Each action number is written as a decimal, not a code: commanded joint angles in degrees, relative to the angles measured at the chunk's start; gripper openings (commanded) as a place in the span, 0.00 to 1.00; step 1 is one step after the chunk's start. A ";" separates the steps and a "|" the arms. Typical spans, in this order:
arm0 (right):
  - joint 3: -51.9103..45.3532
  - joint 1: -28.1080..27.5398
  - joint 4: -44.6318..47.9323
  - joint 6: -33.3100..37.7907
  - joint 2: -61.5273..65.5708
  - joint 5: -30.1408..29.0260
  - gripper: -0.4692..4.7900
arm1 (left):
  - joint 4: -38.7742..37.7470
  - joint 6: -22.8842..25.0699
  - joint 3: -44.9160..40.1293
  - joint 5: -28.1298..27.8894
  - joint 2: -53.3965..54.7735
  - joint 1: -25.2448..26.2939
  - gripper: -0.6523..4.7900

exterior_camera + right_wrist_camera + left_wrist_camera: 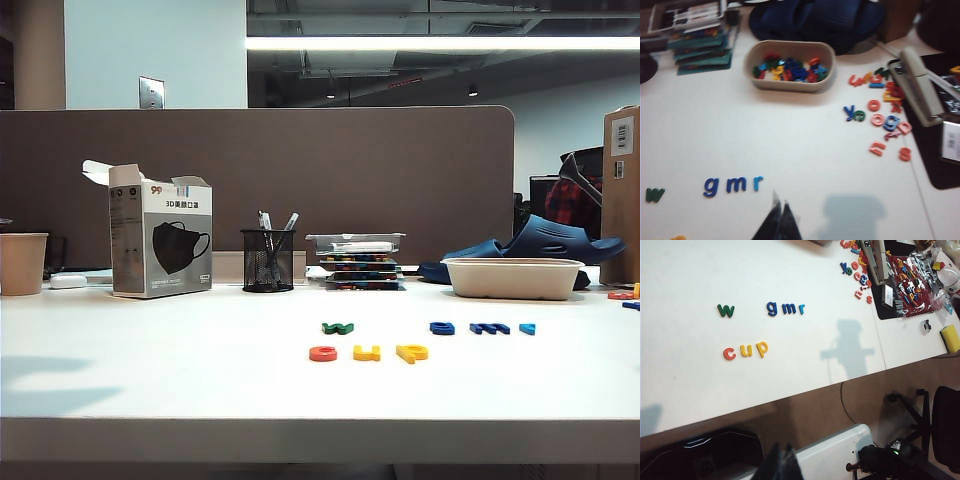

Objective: Select the appropriate letters from the row of letter magnets placed on the table to arrange into the word "cup".

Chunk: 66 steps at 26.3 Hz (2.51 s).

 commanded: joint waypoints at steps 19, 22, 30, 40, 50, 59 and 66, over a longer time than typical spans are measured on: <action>-34.88 -0.83 14.19 2.10 -34.64 -1.51 0.08 | 12.79 12.35 -0.11 -8.39 2.82 0.04 0.11; -38.07 -0.81 15.74 2.10 -38.18 -1.53 0.08 | 16.81 16.85 -0.09 -10.86 2.82 1.49 0.11; -46.71 -0.72 20.31 3.67 -46.75 -1.38 0.08 | 21.05 27.82 1.18 -11.21 2.38 16.68 0.11; -54.62 -0.74 25.77 3.50 -50.88 -1.51 0.08 | 22.05 37.92 1.16 -8.11 -1.38 32.70 0.11; -58.53 -0.72 29.68 2.16 -51.01 -1.33 0.08 | 19.34 41.22 -1.77 -10.27 -13.31 35.52 0.11; -59.01 -0.72 30.12 -0.35 -51.08 -0.44 0.08 | 18.51 38.32 -15.85 -10.16 -29.81 35.52 0.11; -62.97 -0.72 31.32 -2.19 -55.10 -0.26 0.08 | 18.01 35.63 -29.07 -9.84 -45.94 35.52 0.11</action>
